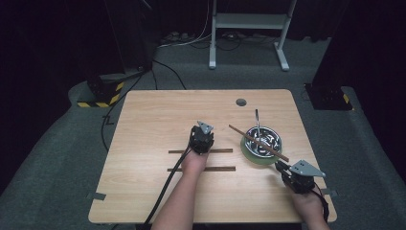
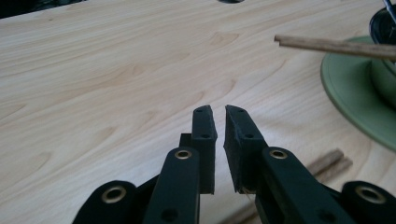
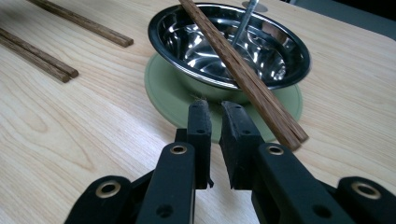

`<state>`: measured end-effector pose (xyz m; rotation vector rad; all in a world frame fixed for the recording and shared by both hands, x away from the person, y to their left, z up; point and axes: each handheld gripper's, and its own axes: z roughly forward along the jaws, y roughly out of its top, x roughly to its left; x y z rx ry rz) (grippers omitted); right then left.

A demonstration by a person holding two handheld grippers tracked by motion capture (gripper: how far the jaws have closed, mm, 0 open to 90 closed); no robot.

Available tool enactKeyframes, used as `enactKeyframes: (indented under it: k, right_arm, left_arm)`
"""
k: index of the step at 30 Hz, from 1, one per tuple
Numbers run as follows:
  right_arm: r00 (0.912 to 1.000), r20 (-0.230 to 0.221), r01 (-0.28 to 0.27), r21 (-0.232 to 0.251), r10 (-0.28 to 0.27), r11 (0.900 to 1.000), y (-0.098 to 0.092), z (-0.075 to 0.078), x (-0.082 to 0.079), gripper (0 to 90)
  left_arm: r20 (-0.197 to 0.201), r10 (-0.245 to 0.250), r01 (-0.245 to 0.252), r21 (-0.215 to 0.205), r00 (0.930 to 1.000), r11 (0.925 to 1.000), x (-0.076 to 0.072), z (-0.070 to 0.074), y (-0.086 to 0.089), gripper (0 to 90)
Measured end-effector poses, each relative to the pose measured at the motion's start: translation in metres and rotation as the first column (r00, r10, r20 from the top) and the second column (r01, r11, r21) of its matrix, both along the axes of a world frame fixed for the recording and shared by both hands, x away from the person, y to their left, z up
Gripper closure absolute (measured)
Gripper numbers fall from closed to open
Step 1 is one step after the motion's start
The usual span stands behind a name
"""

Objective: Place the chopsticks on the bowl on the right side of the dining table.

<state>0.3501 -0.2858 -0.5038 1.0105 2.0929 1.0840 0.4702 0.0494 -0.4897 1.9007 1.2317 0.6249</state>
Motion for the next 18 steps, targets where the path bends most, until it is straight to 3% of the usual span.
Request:
enactKeyframes:
  k: [2,9,14,18]
  right_arm:
    - [0.9999,0.008,0.007,0.0,-0.008,1.0,-0.002,0.0,-0.001,81.2]
    - [0.9994,0.01,0.032,0.006,-0.032,0.999,-0.01,0.001,-0.007,81.2]
    - [0.9984,0.01,0.056,0.027,-0.056,0.998,-0.017,0.002,-0.009,81.2]
    - [0.9983,0.006,0.059,0.02,-0.059,0.998,-0.016,0.0,-0.007,81.0]
  left_arm:
    - [-0.006,-0.012,0.012,0.011,0.9999,0.9999,0.009,-0.001,-0.006,81.6]
    - [0.01,-0.006,0.007,-0.029,0.9999,0.9996,0.037,-0.003,-0.024,81.2]
    - [0.014,-0.019,0.019,-0.027,0.9997,0.9994,0.052,-0.003,-0.033,80.3]
    - [0.047,-0.024,0.026,-0.046,0.9986,0.9986,0.06,-0.002,-0.035,79.3]
